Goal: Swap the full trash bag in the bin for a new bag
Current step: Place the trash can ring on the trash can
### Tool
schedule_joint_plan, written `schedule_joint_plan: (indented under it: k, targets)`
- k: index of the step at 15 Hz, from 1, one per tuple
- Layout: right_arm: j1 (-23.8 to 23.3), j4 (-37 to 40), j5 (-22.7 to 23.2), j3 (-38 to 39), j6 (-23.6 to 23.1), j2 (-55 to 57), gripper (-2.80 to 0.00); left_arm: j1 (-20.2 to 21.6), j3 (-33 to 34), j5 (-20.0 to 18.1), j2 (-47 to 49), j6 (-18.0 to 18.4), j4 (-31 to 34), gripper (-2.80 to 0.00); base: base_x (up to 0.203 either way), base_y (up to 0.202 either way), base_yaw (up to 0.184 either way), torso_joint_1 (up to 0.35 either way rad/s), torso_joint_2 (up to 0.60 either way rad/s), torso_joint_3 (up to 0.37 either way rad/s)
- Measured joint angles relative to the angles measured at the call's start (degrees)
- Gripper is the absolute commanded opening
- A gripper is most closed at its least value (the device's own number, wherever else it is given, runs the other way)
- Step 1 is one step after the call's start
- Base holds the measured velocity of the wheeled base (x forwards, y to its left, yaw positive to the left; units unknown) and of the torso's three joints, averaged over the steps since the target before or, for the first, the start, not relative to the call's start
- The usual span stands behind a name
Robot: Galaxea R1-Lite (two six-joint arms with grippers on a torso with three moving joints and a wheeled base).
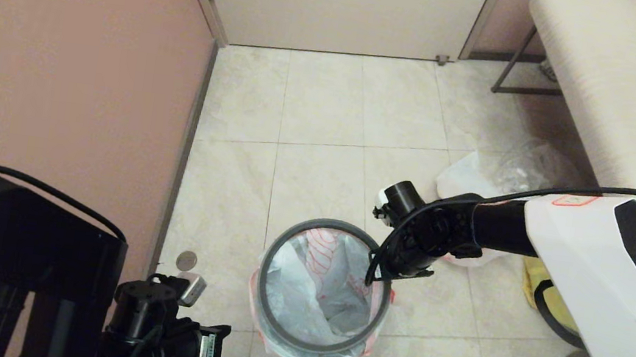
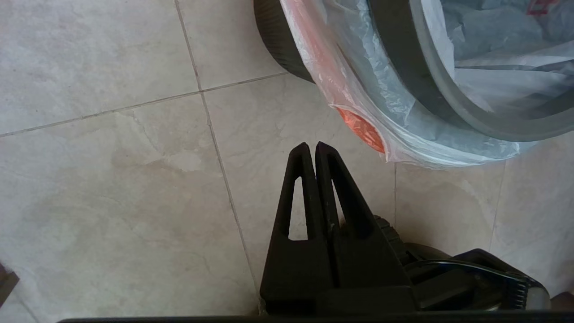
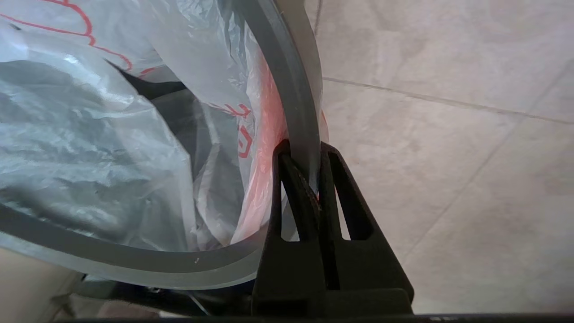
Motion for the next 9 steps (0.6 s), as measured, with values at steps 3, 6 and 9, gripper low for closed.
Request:
schedule_joint_plan:
  k: [3,6,9]
  targets:
    - [1.56,-0.16,-1.10,2.45,0.17,-1.66,-2.80,0.00,-0.05,0.00,0.04,0.02,0.01,-2.80,0.000,0.000,0.000,0.000,0.00,0.000]
    - [2.34,-1.64,-2.01,4.51,0.19,-1.98,-2.80,-0.01,-0.11,0.10,0.04,0.05,0.01,-2.80,0.000,0.000,0.000,0.000,0.00,0.000]
    - [2.99,-5.26,-3.94,6.77,0.12,-1.80,-2.80,0.00,-0.11,0.11,0.09,0.02,0.01,-2.80,0.000,0.000,0.000,0.000,0.00,0.000]
